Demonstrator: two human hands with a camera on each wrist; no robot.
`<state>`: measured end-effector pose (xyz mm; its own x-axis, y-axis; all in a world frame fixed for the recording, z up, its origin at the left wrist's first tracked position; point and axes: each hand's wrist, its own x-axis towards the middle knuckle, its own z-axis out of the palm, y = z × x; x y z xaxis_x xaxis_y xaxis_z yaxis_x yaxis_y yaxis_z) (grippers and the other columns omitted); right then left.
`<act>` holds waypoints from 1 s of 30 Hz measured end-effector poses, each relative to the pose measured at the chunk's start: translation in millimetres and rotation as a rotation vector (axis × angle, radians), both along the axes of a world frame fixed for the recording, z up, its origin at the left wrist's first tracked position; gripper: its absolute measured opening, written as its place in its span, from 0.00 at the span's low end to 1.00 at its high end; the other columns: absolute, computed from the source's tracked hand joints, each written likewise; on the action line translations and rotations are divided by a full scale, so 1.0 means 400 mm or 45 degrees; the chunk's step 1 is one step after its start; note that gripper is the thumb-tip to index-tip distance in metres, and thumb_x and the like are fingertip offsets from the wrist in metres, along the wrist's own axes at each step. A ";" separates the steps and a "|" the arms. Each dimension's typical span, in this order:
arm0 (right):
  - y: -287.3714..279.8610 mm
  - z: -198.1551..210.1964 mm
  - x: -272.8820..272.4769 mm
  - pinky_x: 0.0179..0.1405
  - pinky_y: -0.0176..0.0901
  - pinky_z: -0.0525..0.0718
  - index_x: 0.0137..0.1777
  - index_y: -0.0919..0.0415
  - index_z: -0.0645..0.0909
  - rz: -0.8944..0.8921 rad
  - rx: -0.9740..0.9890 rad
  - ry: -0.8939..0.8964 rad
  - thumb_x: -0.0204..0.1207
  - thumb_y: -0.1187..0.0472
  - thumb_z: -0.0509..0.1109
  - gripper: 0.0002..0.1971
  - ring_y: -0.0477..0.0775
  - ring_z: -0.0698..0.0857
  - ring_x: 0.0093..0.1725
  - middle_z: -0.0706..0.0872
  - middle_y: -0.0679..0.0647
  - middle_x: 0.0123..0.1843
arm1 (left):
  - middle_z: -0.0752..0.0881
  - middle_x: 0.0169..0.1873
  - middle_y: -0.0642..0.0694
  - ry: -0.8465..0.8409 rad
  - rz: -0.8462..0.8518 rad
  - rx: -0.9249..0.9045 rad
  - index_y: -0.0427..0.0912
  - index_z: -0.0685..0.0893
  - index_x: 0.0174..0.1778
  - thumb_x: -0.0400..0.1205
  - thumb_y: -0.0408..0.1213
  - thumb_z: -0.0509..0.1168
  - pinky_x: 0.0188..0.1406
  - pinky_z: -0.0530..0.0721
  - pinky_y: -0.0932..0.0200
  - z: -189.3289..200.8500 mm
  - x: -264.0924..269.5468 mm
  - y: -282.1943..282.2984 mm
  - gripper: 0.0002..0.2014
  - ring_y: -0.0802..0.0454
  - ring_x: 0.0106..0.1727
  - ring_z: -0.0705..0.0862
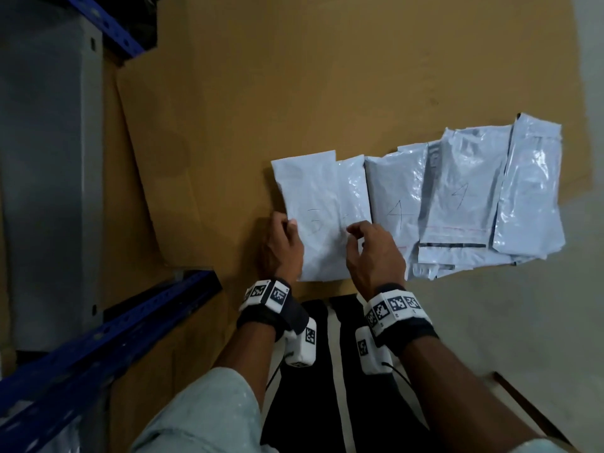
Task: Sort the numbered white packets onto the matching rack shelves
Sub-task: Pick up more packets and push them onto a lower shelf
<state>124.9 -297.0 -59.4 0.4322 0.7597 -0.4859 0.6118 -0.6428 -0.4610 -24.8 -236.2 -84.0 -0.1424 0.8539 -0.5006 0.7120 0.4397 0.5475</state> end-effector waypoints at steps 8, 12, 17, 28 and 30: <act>0.021 -0.033 0.001 0.56 0.58 0.85 0.74 0.53 0.75 -0.039 0.134 -0.085 0.81 0.52 0.70 0.22 0.61 0.75 0.70 0.74 0.56 0.74 | 0.86 0.52 0.39 0.218 0.082 0.170 0.42 0.77 0.58 0.90 0.39 0.55 0.41 0.77 0.46 -0.020 -0.079 0.034 0.08 0.36 0.48 0.82; 0.019 -0.055 0.001 0.60 0.59 0.84 0.80 0.47 0.68 0.052 0.053 -0.120 0.82 0.47 0.70 0.28 0.61 0.74 0.73 0.71 0.54 0.79 | 0.82 0.63 0.41 0.448 0.091 0.193 0.45 0.75 0.68 0.88 0.37 0.58 0.46 0.77 0.45 -0.011 -0.099 0.012 0.13 0.37 0.55 0.83; 0.021 -0.069 -0.003 0.61 0.65 0.85 0.83 0.42 0.65 0.043 0.046 -0.124 0.84 0.46 0.68 0.29 0.62 0.73 0.73 0.70 0.56 0.79 | 0.72 0.71 0.39 0.519 -0.095 0.156 0.52 0.65 0.83 0.86 0.52 0.63 0.56 0.78 0.42 -0.008 -0.098 -0.022 0.29 0.37 0.61 0.78; 0.026 -0.060 -0.030 0.78 0.67 0.70 0.90 0.40 0.44 0.201 -0.146 -0.204 0.71 0.28 0.72 0.54 0.70 0.65 0.81 0.61 0.63 0.84 | 0.65 0.81 0.41 0.569 -0.140 -0.023 0.47 0.52 0.88 0.62 0.72 0.74 0.72 0.67 0.35 -0.013 -0.084 -0.041 0.63 0.36 0.77 0.67; 0.026 -0.066 -0.028 0.76 0.65 0.72 0.90 0.41 0.48 0.157 -0.101 -0.197 0.71 0.31 0.74 0.53 0.69 0.68 0.78 0.65 0.63 0.81 | 0.67 0.79 0.40 0.552 -0.100 0.000 0.46 0.53 0.87 0.63 0.67 0.75 0.73 0.68 0.35 -0.014 -0.090 -0.034 0.61 0.35 0.76 0.68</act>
<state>113.7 -286.8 -85.8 0.4123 0.7736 -0.4812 0.7476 -0.5891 -0.3065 -60.7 -249.7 -89.7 -0.2740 0.8705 -0.4088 0.9072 0.3751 0.1905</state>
